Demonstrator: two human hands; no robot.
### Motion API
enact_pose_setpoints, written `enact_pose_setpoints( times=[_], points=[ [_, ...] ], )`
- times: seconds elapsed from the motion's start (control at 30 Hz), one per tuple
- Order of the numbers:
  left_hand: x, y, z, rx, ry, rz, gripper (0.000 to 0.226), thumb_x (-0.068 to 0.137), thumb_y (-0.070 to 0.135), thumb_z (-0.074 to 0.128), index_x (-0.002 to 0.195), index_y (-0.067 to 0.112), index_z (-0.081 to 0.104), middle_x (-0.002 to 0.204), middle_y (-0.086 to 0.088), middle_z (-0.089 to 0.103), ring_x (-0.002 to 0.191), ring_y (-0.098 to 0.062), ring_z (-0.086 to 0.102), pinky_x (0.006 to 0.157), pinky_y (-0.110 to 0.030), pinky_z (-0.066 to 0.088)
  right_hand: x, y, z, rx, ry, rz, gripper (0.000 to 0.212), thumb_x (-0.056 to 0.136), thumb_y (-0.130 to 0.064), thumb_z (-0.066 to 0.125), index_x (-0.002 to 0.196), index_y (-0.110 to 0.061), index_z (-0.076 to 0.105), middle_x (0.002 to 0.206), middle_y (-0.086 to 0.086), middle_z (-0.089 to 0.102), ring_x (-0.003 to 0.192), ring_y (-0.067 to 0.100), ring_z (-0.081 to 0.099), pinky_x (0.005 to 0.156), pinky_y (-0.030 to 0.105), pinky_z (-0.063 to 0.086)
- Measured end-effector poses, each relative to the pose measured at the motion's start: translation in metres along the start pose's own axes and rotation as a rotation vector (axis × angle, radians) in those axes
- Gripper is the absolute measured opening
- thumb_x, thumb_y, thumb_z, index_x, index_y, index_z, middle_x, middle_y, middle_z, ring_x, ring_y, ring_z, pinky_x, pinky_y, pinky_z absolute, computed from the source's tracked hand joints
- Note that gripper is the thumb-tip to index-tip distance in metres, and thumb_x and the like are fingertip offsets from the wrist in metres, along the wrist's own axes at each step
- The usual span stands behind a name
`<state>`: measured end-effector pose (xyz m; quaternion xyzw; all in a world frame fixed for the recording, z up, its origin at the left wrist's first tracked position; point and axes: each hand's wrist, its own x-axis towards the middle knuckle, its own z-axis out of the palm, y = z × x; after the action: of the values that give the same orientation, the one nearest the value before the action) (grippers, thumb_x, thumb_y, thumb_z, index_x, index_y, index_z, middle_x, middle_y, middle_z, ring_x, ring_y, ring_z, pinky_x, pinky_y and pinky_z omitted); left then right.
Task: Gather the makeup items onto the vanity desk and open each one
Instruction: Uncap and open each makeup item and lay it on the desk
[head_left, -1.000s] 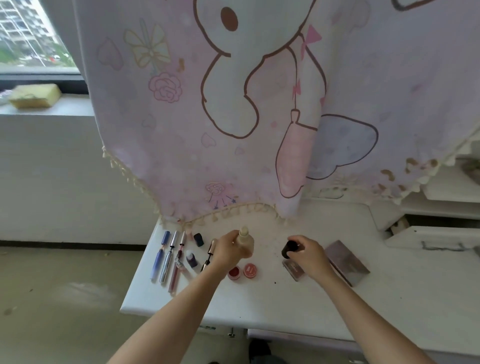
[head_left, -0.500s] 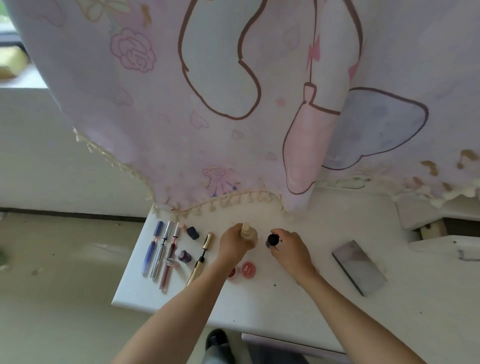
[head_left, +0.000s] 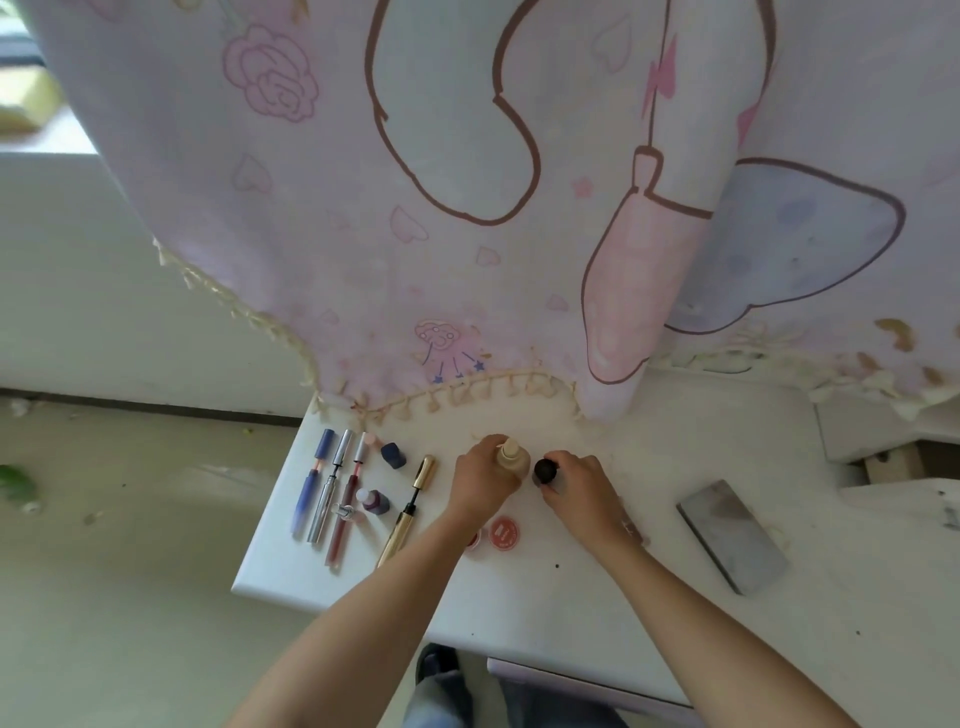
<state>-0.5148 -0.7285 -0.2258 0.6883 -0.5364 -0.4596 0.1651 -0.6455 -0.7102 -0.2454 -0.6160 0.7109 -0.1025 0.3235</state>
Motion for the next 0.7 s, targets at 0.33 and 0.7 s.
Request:
enact_pose_setpoints(
  times=[0.33, 0.7],
  points=[
    [-0.029, -0.022, -0.019, -0.002, 0.092, -0.018, 0.05, 0.085, 0.012, 0.06, 0.132, 0.014, 0.043, 0.126, -0.009, 0.05, 0.113, -0.02, 0.051, 0.086, -0.023, 0.039, -0.033, 0.04, -0.003, -0.103, 0.096, 0.175, 0.061, 0.083, -0.036, 0.061, 0.136, -0.015, 0.039, 0.136, 0.007, 0.044, 0.127, 0.026, 0.035, 0.098, 0.035, 0.038],
    [-0.061, -0.02, -0.035, -0.029, 0.11, 0.101, 0.037, 0.089, 0.015, 0.054, 0.125, 0.009, 0.05, 0.121, -0.009, 0.053, 0.109, -0.02, 0.053, 0.086, -0.025, 0.041, -0.065, 0.032, -0.001, -0.157, 0.087, 0.254, 0.06, 0.081, -0.025, 0.059, 0.136, -0.017, 0.035, 0.134, 0.008, 0.045, 0.121, 0.028, 0.04, 0.096, 0.038, 0.04]
  ],
)
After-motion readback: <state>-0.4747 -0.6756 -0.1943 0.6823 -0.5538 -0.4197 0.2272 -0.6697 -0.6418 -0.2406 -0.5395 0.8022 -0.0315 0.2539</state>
